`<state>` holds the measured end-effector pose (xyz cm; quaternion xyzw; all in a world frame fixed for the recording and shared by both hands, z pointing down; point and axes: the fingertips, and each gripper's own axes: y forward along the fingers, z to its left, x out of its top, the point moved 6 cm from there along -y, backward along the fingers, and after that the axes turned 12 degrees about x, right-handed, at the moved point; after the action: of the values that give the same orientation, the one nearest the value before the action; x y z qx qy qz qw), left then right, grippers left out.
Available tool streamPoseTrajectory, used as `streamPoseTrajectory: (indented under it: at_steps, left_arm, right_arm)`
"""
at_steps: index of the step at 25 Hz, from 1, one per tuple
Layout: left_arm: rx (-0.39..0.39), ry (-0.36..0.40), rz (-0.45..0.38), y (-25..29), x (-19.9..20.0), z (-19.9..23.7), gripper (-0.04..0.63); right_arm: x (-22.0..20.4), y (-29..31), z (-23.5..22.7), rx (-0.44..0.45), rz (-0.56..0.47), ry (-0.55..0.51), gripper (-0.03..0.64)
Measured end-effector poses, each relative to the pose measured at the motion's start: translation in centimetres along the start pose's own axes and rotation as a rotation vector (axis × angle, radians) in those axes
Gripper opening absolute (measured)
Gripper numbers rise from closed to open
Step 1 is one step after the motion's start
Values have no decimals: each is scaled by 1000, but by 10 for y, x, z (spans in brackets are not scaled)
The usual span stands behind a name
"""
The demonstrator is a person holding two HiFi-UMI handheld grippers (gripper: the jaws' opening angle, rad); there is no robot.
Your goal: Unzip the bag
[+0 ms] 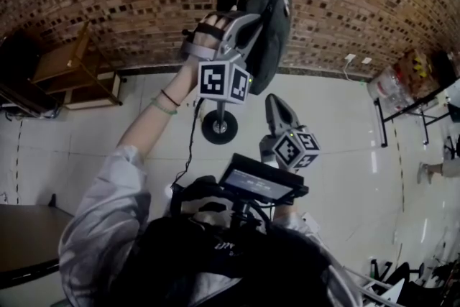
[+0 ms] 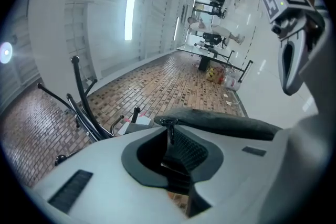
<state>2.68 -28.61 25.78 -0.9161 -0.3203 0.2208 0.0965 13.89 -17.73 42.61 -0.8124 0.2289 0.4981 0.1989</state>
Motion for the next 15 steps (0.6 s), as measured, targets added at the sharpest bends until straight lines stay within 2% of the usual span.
streamPoseTrajectory:
  at_steps: [3, 5, 8, 11, 15]
  left_arm:
    - [-21, -12, 12, 4, 1, 1, 44]
    - [-13, -2, 8, 3, 0, 0, 18]
    - [3, 14, 7, 4, -1, -1, 17]
    - [-24, -6, 20, 3, 0, 0, 17]
    - [-39, 7, 26, 0, 0, -1, 16]
  right_arm:
    - [2, -1, -1, 2, -3, -1, 0]
    - [2, -3, -3, -2, -4, 1, -1]
    - [2, -7, -8, -11, -5, 7, 0]
    - [1, -9, -10, -12, -10, 19, 0]
    - [0, -6, -10, -2, -3, 25, 0]
